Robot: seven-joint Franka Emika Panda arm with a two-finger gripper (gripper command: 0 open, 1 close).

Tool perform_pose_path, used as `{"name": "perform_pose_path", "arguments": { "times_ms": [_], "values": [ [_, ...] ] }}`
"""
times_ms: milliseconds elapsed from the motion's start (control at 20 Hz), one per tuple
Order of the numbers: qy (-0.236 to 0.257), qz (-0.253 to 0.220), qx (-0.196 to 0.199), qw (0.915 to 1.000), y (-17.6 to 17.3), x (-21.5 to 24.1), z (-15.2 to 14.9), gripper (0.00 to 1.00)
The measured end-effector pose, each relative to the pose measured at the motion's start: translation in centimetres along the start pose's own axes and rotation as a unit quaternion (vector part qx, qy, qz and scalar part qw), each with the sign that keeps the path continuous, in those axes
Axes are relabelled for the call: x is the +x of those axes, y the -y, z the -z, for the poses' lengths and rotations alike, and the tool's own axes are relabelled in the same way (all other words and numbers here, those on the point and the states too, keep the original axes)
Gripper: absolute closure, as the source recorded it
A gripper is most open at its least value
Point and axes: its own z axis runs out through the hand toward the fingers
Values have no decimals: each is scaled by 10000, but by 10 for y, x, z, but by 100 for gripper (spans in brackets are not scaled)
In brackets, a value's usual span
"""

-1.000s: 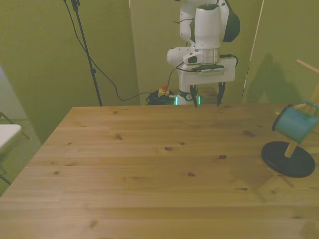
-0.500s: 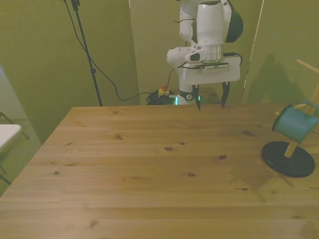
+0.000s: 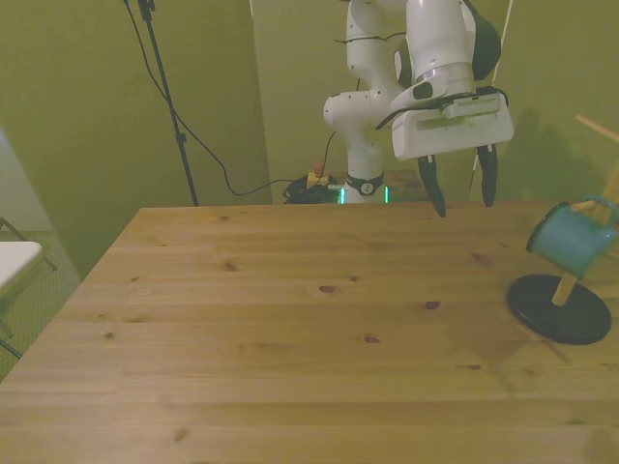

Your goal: Unload the mug

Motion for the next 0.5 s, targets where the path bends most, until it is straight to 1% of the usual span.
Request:
{"name": "perform_pose_path", "arguments": {
  "times_ms": [200,500],
  "values": [
    [-90,141,247,9996,0,13,-3,0],
    [-264,350,622,9971,11,25,-29,0]
  ]
}}
